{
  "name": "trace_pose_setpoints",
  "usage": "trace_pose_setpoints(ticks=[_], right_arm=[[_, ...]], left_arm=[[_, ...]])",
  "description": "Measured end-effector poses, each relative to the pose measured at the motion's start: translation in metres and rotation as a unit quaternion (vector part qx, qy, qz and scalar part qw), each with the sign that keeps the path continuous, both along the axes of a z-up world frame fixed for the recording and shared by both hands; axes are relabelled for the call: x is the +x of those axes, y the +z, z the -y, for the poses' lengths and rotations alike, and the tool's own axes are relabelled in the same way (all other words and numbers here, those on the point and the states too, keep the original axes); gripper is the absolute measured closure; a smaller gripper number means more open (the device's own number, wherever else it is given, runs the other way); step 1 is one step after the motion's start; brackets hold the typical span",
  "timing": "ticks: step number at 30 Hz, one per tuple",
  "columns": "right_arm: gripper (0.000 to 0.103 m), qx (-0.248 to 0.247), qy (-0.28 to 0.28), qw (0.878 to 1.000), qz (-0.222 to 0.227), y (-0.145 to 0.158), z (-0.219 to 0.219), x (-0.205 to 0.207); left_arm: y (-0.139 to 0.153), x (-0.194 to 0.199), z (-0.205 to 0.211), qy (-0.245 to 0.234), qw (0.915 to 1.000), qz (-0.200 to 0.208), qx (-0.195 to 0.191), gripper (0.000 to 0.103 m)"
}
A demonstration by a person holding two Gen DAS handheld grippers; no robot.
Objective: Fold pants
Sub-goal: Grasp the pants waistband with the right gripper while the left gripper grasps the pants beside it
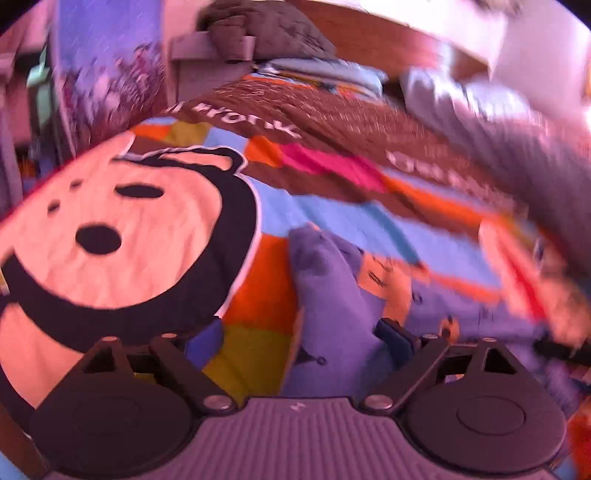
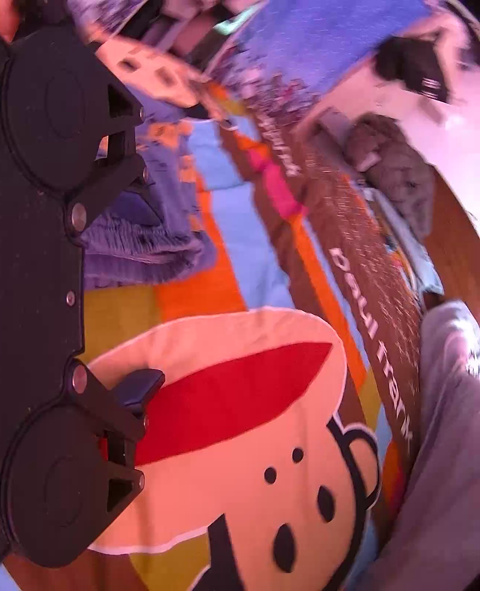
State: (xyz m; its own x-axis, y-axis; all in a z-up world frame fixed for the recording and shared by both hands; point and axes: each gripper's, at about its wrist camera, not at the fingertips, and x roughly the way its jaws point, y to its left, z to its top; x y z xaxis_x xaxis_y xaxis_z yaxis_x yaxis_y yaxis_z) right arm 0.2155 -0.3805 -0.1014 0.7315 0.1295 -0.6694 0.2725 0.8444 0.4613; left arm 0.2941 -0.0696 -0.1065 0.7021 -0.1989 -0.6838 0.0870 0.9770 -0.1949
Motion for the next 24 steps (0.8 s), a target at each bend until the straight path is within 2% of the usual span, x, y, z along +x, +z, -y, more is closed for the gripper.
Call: trace_pose_setpoints(ticks=[4,8,9,11,14,19,24], right_arm=[[0.018,0.000,-0.004,1.000,0.009,0.001,0.000,-0.004],[0.016,0.046,-0.013,0.996,0.077,0.010,0.010,-0.029],[0.014,0.051,-0.017,0.995,0.082,0.013,0.010,-0.038],[0.010,0.055,-0.014,0.996,0.072,0.018,0.005,-0.053],[0.005,0.063,0.004,0.997,0.046,0.012,-0.012,-0.067],[0.003,0.003,0.021,1.000,0.004,0.013,-0.033,-0.059],[0.002,0.007,0.021,1.000,0.011,0.013,-0.034,-0.062]], left_arm=[[0.012,-0.007,0.002,0.009,0.9998,-0.017,0.006,0.011],[0.027,-0.025,-0.008,-0.007,0.9977,-0.047,-0.048,0.009],[0.029,-0.033,-0.010,-0.018,0.9968,-0.049,-0.061,0.007],[0.026,-0.051,-0.009,-0.029,0.9972,-0.042,-0.055,0.003],[0.008,-0.064,-0.005,-0.032,0.9984,-0.044,-0.012,0.002],[0.008,-0.066,-0.001,-0.030,0.9985,-0.046,-0.004,0.001],[0.009,-0.069,0.002,-0.034,0.9985,-0.042,0.004,0.001]])
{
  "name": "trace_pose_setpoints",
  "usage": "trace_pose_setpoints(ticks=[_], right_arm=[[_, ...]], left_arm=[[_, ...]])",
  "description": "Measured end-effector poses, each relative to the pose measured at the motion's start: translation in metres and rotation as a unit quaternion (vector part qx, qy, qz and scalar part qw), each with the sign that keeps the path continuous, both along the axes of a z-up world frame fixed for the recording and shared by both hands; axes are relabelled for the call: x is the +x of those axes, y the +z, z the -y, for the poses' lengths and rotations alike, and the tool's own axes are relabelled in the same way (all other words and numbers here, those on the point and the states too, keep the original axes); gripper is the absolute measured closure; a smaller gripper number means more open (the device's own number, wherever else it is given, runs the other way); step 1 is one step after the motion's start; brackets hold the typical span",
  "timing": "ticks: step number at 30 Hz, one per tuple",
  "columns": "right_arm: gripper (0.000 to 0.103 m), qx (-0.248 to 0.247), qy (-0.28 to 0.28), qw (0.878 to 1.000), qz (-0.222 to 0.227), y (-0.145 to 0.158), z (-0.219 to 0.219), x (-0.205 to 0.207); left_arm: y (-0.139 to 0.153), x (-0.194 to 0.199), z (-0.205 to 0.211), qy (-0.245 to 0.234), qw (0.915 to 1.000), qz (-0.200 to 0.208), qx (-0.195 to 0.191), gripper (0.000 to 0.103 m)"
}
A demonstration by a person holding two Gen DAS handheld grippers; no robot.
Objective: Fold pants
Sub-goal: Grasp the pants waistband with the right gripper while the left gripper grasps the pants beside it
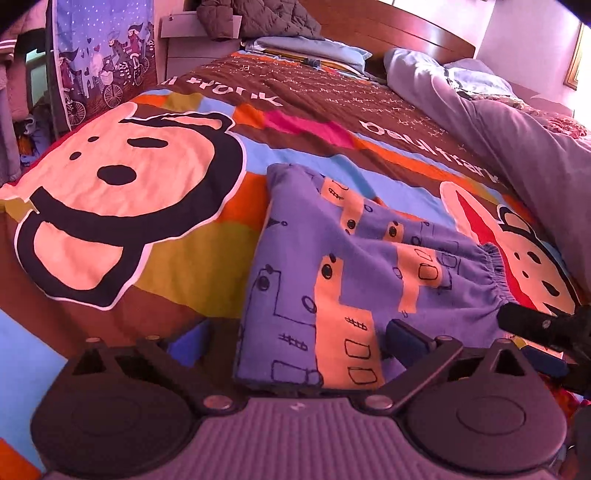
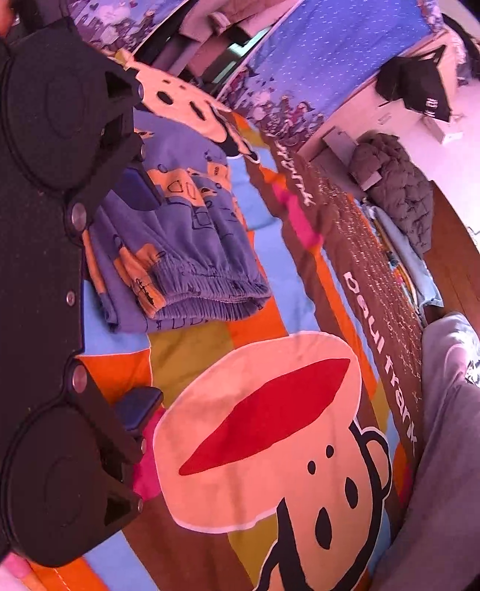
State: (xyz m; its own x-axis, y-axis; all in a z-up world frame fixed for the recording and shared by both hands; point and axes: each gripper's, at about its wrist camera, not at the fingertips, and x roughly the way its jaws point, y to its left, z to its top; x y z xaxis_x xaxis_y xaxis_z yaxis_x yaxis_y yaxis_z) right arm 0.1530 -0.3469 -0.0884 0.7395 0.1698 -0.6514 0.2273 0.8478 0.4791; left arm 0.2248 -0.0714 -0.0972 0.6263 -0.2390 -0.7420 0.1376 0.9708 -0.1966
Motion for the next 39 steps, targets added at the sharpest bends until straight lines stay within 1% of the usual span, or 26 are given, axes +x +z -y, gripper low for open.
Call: trace_pose_setpoints(ticks=[5,11,17,19,21,22,25,27,28,29,31,32,34,35,36,37,38,39], right_arm=[[0.001,0.030,-0.011,0.999,0.014,-0.003,0.009,-0.003],[0.001,0.034,-0.013,0.999,0.018,-0.003,0.010,-0.005],[0.001,0.041,-0.016,0.999,0.023,-0.003,0.013,-0.006],[0.001,0.042,-0.016,0.999,0.023,-0.003,0.013,-0.007],[0.001,0.043,-0.017,0.999,0.024,-0.003,0.013,-0.007],[0.001,0.044,-0.017,0.999,0.024,-0.003,0.012,-0.007],[0.001,0.043,-0.015,0.999,0.024,-0.003,0.012,-0.007],[0.001,0.045,-0.010,0.999,0.025,-0.002,0.012,-0.006],[0.001,0.049,-0.005,0.998,0.029,-0.002,0.013,-0.005],[0.001,0.058,0.010,0.998,0.035,-0.001,0.016,-0.001],[0.001,0.093,0.055,0.993,0.054,0.002,0.028,0.014],[0.001,0.095,0.064,0.991,0.065,0.006,0.034,0.024],[0.001,0.064,0.067,0.992,0.083,0.014,0.041,0.042],[0.001,0.059,0.076,0.992,0.083,0.013,0.045,0.052],[0.001,0.068,0.085,0.991,0.078,0.009,0.048,0.061],[0.001,0.088,0.094,0.989,0.067,0.000,0.050,0.069],[0.001,0.114,0.102,0.987,0.047,-0.015,0.052,0.076],[0.001,0.128,0.104,0.986,0.031,-0.028,0.052,0.080]], left_arm=[[-0.001,-0.001,-0.005,0.002,0.9999,0.003,-0.013,0.001],[-0.001,-0.004,-0.013,0.008,0.9992,0.011,-0.039,0.000],[-0.001,-0.004,-0.016,0.013,0.9985,0.012,-0.051,0.000],[-0.002,-0.005,-0.019,0.016,0.9978,0.014,-0.062,0.000],[-0.002,-0.006,-0.025,0.021,0.9960,0.020,-0.084,0.000],[-0.002,-0.008,-0.030,0.025,0.9941,0.026,-0.103,0.000],[-0.003,-0.013,-0.048,0.047,0.9839,0.049,-0.166,0.000],[-0.004,-0.015,-0.055,0.058,0.9781,0.064,-0.189,0.000],[-0.004,-0.015,-0.057,0.057,0.9768,0.066,-0.196,0.000],[-0.004,-0.015,-0.057,0.054,0.9759,0.067,-0.200,0.000],[-0.004,-0.014,-0.056,0.046,0.9755,0.072,-0.203,0.000],[-0.004,-0.013,-0.054,0.042,0.9758,0.072,-0.202,0.000],[-0.006,-0.008,-0.049,0.031,0.9779,0.063,-0.197,0.000],[-0.007,-0.005,-0.047,0.026,0.9790,0.053,-0.195,0.000],[-0.008,-0.001,-0.044,0.023,0.9803,0.042,-0.192,0.000],[-0.010,0.003,-0.042,0.022,0.9814,0.031,-0.188,0.000],[-0.011,0.006,-0.040,0.023,0.9820,0.024,-0.186,0.000],[-0.011,0.008,-0.039,0.023,0.9824,0.021,-0.184,0.000]])
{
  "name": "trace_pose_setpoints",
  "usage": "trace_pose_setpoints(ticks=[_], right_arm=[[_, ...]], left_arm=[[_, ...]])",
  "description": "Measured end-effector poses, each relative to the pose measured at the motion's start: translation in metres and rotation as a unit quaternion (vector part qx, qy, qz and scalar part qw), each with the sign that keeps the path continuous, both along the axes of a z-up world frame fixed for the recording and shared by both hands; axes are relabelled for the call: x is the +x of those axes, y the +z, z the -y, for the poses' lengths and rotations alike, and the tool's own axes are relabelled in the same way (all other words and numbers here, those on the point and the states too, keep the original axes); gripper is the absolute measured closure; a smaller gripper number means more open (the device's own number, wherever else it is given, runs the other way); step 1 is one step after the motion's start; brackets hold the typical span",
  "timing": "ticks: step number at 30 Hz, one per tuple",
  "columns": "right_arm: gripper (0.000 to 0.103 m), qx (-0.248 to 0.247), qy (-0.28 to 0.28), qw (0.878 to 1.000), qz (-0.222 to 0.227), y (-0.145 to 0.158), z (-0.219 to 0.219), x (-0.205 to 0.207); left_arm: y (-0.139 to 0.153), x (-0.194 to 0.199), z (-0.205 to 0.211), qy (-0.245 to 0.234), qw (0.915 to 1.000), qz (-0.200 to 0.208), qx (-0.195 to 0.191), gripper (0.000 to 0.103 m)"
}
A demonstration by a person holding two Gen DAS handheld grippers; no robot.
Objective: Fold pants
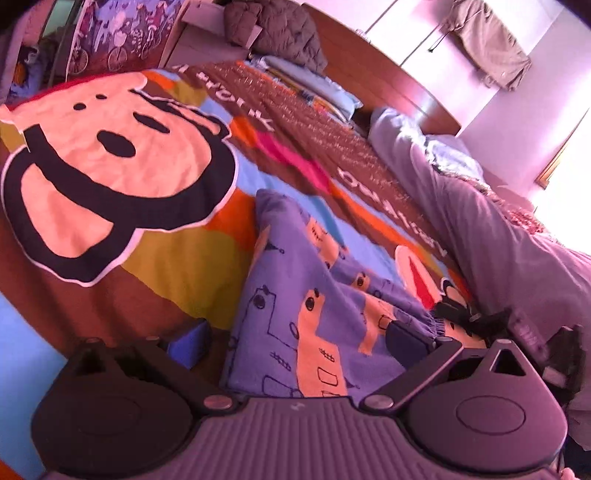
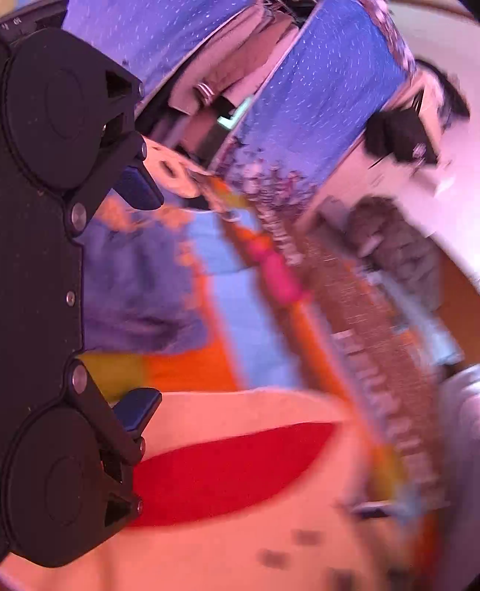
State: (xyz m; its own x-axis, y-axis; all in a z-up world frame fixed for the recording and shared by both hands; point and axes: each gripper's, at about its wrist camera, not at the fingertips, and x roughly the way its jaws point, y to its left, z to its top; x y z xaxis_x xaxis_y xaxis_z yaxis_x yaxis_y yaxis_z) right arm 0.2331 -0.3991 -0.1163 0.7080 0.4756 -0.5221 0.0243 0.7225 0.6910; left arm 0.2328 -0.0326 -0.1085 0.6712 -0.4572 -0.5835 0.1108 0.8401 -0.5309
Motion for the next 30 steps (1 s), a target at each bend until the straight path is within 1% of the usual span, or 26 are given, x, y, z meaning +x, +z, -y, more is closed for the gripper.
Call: trace_pose_setpoints(ticks=[2,3,10,13,15,16,18,19,22,23,24,25,26,27,30], right_arm=[[0.001,0.032,-0.013,0.999,0.016,-0.001,0.008,-0.001],[0.001,0.043,-0.017,0.999,0.018,-0.004,0.010,-0.002],[0.001,0.064,-0.006,0.997,0.030,-0.002,0.013,-0.005],[0.013,0.057,-0.016,0.998,0.027,-0.002,0.016,-0.007],[0.028,0.043,-0.022,0.999,0.016,-0.003,0.014,-0.006],[0.031,0.033,-0.023,0.999,0.010,-0.003,0.012,-0.005],[0.048,0.015,-0.027,1.000,0.000,-0.004,0.008,-0.003],[0.051,0.006,-0.031,0.999,-0.007,-0.004,0.007,-0.003],[0.056,-0.006,-0.029,0.999,-0.014,-0.005,0.003,-0.001],[0.057,-0.009,-0.028,0.999,-0.015,-0.006,0.003,-0.002],[0.057,-0.013,-0.027,0.999,-0.016,-0.005,0.003,-0.003],[0.057,-0.017,-0.026,0.999,-0.016,-0.005,0.002,-0.003],[0.059,-0.021,-0.025,0.999,-0.016,-0.004,0.001,-0.003],[0.063,-0.025,-0.024,0.999,-0.016,-0.003,0.000,-0.004],[0.068,-0.042,-0.023,0.999,-0.014,0.001,-0.004,-0.005]], left_arm=[[-0.002,0.003,0.001,-0.003,1.0000,-0.005,0.001,0.000],[-0.002,0.004,0.001,-0.003,1.0000,-0.008,0.000,0.000],[-0.006,0.003,-0.005,0.000,0.9996,-0.010,-0.025,0.000],[-0.005,0.002,-0.007,0.002,0.9995,-0.007,-0.032,0.001],[-0.004,0.002,-0.004,0.007,0.9997,-0.006,-0.021,0.006],[-0.004,0.001,-0.003,0.009,0.9998,-0.007,-0.014,0.007],[-0.002,0.000,0.002,0.014,0.9999,-0.006,0.004,0.016],[-0.002,0.000,0.003,0.016,0.9998,-0.006,0.011,0.018],[-0.001,0.000,0.005,0.016,0.9997,-0.004,0.019,0.031],[-0.002,0.000,0.005,0.014,0.9997,-0.005,0.019,0.041],[-0.002,0.000,0.004,0.015,0.9997,-0.008,0.019,0.049],[-0.002,0.000,0.004,0.017,0.9996,-0.010,0.020,0.051],[-0.002,-0.001,0.003,0.016,0.9996,-0.009,0.019,0.056],[-0.002,-0.002,0.003,0.012,0.9998,-0.007,0.017,0.065],[-0.003,-0.003,0.004,0.008,0.9998,-0.002,0.019,0.074]])
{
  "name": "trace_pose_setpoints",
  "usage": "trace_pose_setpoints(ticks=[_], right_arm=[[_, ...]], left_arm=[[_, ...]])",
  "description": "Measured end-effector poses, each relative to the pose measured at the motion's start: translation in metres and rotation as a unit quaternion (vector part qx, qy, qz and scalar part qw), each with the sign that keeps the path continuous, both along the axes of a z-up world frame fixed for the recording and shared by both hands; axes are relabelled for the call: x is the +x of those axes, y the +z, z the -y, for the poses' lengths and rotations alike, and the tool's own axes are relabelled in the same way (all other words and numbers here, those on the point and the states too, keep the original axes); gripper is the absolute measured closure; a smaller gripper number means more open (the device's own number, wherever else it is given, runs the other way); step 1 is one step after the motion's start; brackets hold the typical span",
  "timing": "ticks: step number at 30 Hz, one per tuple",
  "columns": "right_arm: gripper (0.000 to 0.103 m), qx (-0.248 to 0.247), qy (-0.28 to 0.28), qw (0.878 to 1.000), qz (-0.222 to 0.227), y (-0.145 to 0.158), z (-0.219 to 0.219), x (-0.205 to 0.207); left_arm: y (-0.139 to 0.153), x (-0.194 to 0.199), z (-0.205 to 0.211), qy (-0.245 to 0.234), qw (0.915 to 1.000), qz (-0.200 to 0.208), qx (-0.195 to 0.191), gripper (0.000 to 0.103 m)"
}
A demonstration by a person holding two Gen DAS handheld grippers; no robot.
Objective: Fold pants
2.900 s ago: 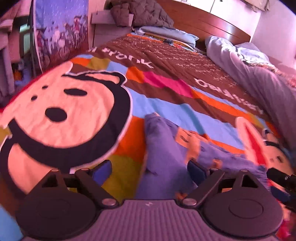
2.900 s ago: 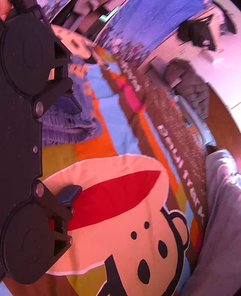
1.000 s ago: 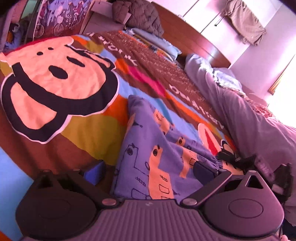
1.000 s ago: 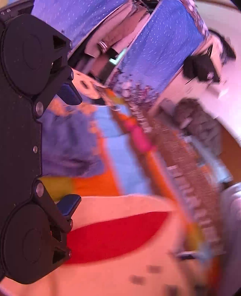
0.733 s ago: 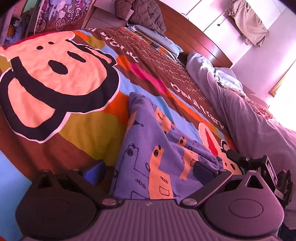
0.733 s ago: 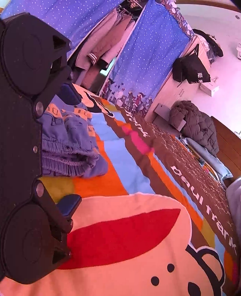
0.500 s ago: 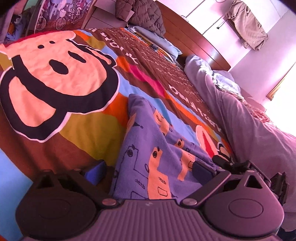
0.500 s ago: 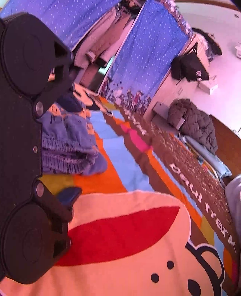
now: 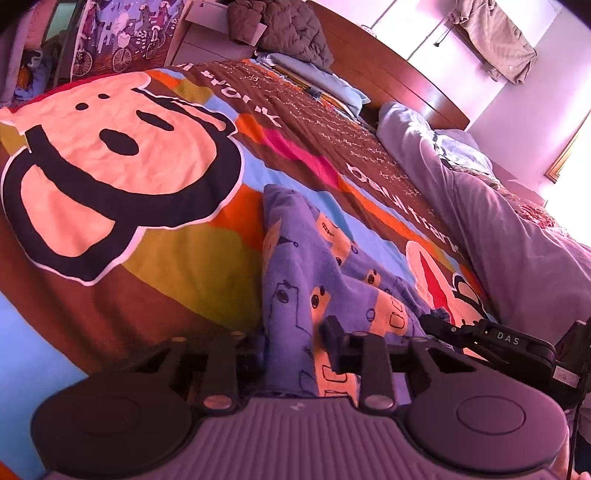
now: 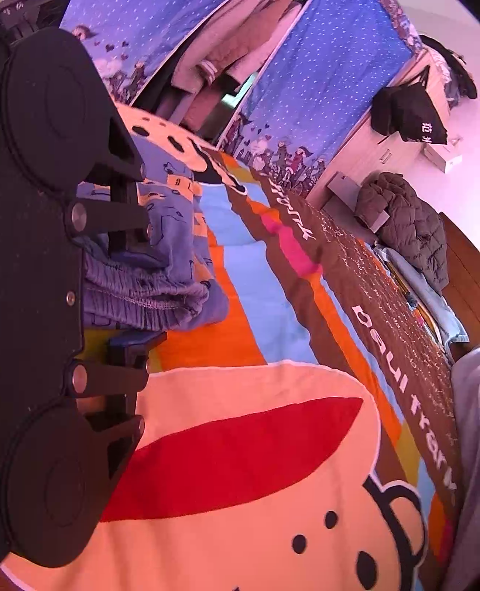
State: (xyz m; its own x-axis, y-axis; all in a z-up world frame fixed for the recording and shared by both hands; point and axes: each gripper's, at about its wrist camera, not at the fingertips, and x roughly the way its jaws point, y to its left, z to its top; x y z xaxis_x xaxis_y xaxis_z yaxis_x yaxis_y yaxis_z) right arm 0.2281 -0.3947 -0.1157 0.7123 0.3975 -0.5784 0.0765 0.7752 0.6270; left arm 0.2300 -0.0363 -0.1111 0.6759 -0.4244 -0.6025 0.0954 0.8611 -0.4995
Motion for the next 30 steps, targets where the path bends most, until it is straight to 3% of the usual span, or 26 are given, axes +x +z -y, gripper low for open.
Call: trace_pose_setpoints(ticks=[4,6,11,13,15,20,24,30], right_arm=[[0.074,-0.076,0.006,0.997,0.014,0.013,-0.019,-0.002],[0.084,-0.125,0.013,0.992,0.026,0.020,-0.032,-0.003],[0.090,-0.248,0.029,0.965,0.078,0.041,-0.068,-0.015],[0.091,-0.273,0.030,0.957,0.091,0.047,-0.076,-0.019],[0.092,-0.281,0.025,0.955,0.092,0.048,-0.080,-0.020],[0.093,-0.274,0.003,0.955,0.113,0.062,-0.088,-0.024],[0.093,-0.223,-0.004,0.965,0.139,0.076,-0.102,-0.016],[0.093,-0.175,0.023,0.971,0.163,0.087,-0.151,0.017]], left_arm=[[0.000,0.000,-0.001,0.003,1.0000,0.002,-0.003,0.082],[0.001,0.000,-0.001,0.007,1.0000,-0.002,-0.001,0.085],[0.017,0.008,-0.003,0.023,0.9989,-0.040,-0.012,0.087],[0.030,0.010,0.003,0.009,0.9994,-0.027,0.020,0.087],[0.042,0.010,0.010,-0.010,0.9984,-0.004,0.055,0.087],[0.069,0.006,0.009,-0.022,0.9939,0.053,0.094,0.087],[0.094,0.008,-0.012,-0.009,0.9897,0.089,0.112,0.087],[0.106,0.023,-0.077,0.050,0.9894,0.079,0.111,0.087]])
